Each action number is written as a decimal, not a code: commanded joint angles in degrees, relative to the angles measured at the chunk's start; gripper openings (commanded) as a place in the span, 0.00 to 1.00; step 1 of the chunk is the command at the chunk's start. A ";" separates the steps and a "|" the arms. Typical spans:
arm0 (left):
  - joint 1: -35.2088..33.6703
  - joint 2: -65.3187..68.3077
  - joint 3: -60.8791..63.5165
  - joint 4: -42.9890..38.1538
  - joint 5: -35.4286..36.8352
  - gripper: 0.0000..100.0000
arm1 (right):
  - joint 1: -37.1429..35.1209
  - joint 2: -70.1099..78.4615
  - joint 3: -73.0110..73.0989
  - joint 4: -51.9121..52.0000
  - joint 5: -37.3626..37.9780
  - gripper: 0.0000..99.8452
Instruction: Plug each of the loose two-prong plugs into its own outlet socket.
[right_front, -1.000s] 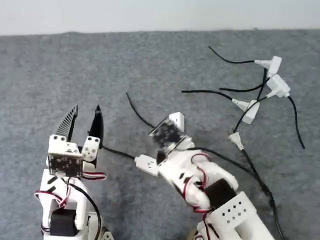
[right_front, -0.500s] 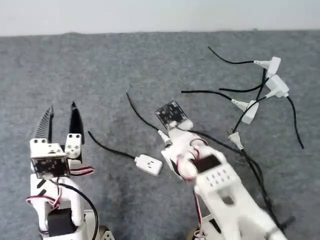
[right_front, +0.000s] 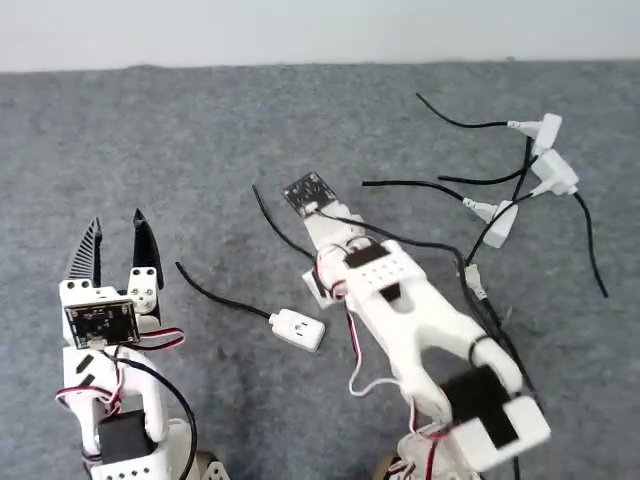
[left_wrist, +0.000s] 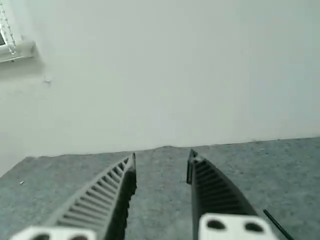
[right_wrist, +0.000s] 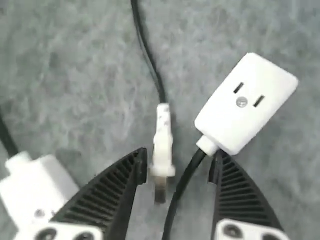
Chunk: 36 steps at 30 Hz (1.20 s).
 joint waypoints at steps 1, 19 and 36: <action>1.49 -0.88 -0.40 -1.23 0.18 0.16 | -0.22 2.59 -6.07 -0.66 -0.62 0.21; 1.49 -0.88 0.40 -1.58 0.09 0.16 | -2.86 7.60 -9.41 -0.57 -0.62 0.21; 1.58 -0.88 0.40 -1.58 0.09 0.16 | -2.86 7.87 -9.05 -0.84 0.88 0.02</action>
